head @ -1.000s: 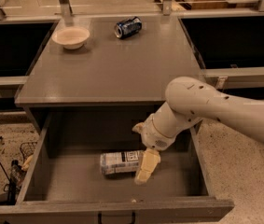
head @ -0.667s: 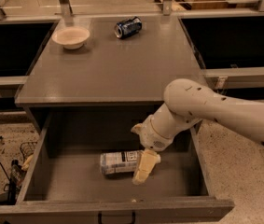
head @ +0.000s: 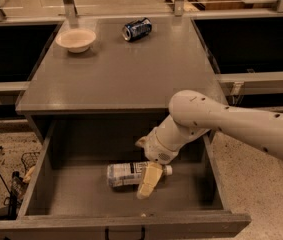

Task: Pick blue plastic bottle from top drawer and place on counter

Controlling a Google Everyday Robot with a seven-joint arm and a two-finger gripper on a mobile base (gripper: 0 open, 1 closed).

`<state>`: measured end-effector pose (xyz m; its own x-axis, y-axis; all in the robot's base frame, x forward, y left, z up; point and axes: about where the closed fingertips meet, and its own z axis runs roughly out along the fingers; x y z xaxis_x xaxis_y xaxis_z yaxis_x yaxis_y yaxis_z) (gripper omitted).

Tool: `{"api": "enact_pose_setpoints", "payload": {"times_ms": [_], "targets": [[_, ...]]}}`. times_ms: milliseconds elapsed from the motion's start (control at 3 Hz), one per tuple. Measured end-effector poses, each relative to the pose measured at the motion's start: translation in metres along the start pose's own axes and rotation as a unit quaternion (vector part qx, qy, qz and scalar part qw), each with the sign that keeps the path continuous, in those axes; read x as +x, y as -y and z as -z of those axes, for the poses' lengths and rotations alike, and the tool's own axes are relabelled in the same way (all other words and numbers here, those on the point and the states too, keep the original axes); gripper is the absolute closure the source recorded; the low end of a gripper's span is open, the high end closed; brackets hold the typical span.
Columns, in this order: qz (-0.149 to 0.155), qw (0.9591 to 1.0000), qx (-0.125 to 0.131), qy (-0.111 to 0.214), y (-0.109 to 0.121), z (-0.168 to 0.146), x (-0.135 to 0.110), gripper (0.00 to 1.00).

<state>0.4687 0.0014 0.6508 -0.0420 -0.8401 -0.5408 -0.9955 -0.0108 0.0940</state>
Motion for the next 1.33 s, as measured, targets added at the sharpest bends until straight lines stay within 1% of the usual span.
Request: {"api": "enact_pose_setpoints", "payload": {"times_ms": [333,667,1000,1333], "targets": [[-0.01,0.9999,0.002,-0.01,0.003,-0.013,0.002,0.0],[-0.013,0.9998,0.0,-0.012,0.005,-0.019,0.004,0.0],[-0.023,0.9996,-0.014,-0.008,0.012,-0.039,0.014,0.0],[-0.026,0.9996,-0.014,-0.005,0.014,-0.044,0.017,0.0]]}}
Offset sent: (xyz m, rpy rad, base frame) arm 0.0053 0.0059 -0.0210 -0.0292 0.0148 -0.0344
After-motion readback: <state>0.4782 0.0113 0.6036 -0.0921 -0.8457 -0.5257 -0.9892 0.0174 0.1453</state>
